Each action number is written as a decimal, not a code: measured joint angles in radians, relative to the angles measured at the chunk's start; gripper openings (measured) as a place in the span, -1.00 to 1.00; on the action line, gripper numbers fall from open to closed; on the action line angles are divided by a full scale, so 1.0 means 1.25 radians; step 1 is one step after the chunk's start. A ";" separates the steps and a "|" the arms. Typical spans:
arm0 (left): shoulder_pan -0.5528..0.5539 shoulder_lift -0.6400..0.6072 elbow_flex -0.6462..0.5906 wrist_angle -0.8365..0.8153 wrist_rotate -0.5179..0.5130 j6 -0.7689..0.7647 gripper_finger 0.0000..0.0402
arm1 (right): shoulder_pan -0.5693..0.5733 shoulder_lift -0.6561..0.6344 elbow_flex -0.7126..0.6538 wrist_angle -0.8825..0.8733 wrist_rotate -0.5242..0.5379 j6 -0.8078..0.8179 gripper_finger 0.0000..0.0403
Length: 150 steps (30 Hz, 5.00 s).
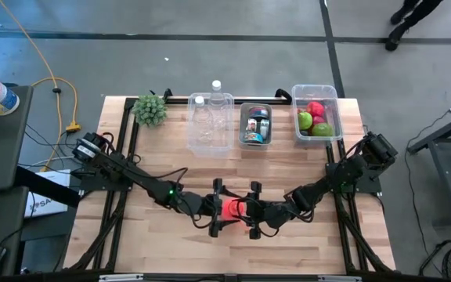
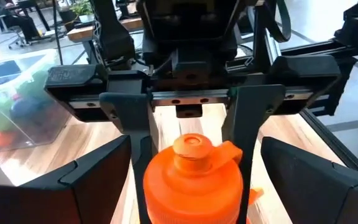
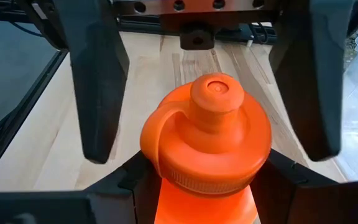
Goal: Pick & Place Food Item
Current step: Put the orange bottle into the left transparent bin
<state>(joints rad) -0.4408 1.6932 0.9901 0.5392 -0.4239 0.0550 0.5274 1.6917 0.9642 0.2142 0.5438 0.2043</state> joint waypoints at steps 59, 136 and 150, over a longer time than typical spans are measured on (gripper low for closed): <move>-0.001 -0.012 -0.001 -0.003 -0.003 -0.042 -0.73 | 0.015 -0.051 -0.001 -0.047 0.018 -0.069 0.66; 0.407 -0.308 0.000 -0.207 -0.042 -0.063 -0.74 | 0.220 -0.095 0.000 -0.265 0.396 0.100 0.64; 0.407 -0.308 0.000 -0.232 -0.042 -0.085 -0.72 | 0.220 -0.095 0.000 -0.265 0.396 0.100 0.64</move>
<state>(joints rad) 0.0685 1.3078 0.9897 0.2497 -0.4759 -0.0511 0.8021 1.5734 0.9642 -0.1173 1.0393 0.3290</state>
